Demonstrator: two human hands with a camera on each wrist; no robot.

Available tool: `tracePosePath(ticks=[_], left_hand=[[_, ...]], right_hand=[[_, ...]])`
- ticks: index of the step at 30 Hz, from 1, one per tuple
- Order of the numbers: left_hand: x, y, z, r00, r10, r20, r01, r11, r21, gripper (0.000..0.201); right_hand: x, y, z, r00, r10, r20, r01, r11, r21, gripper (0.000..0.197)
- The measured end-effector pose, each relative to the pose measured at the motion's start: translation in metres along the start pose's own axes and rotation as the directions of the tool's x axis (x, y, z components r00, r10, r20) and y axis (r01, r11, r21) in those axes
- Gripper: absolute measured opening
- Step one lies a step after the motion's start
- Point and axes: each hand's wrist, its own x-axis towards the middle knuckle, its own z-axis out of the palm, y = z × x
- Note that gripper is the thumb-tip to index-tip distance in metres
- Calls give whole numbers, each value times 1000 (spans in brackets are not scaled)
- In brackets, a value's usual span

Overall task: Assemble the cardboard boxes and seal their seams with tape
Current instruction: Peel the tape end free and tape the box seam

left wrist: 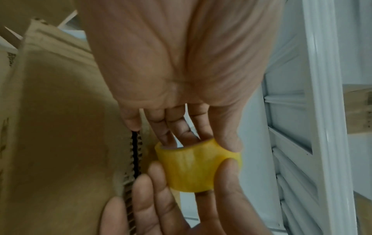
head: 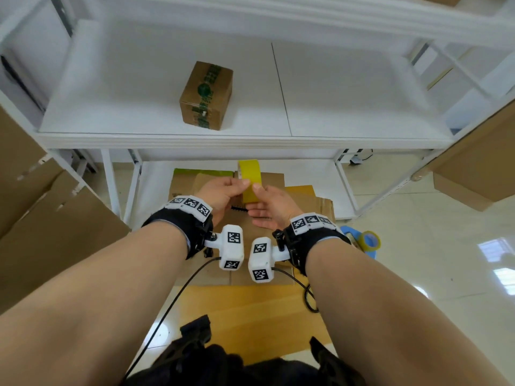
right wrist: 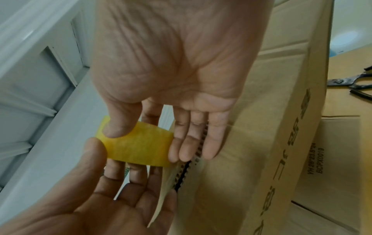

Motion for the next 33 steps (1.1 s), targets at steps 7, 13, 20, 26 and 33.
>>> tracePosePath(ticks=[7, 13, 20, 26, 33], left_hand=[[7, -16, 11, 998, 55, -3, -55, 998, 25, 8], [11, -8, 12, 985, 27, -171, -38, 997, -62, 21], [7, 1, 1, 995, -48, -83, 27, 969, -246, 23], [8, -16, -7, 999, -34, -28, 30, 992, -123, 10], [9, -3, -13, 998, -63, -7, 60, 977, -204, 19]], right_hand=[[2, -12, -15, 1000, -16, -27, 14, 997, -79, 45], [13, -20, -10, 991, -128, -49, 119, 982, -147, 40], [18, -14, -5, 987, -157, 19, 159, 976, -151, 22], [17, -21, 0, 994, -107, 19, 108, 990, -87, 23], [16, -18, 3, 983, -178, 36, 181, 977, -112, 20]])
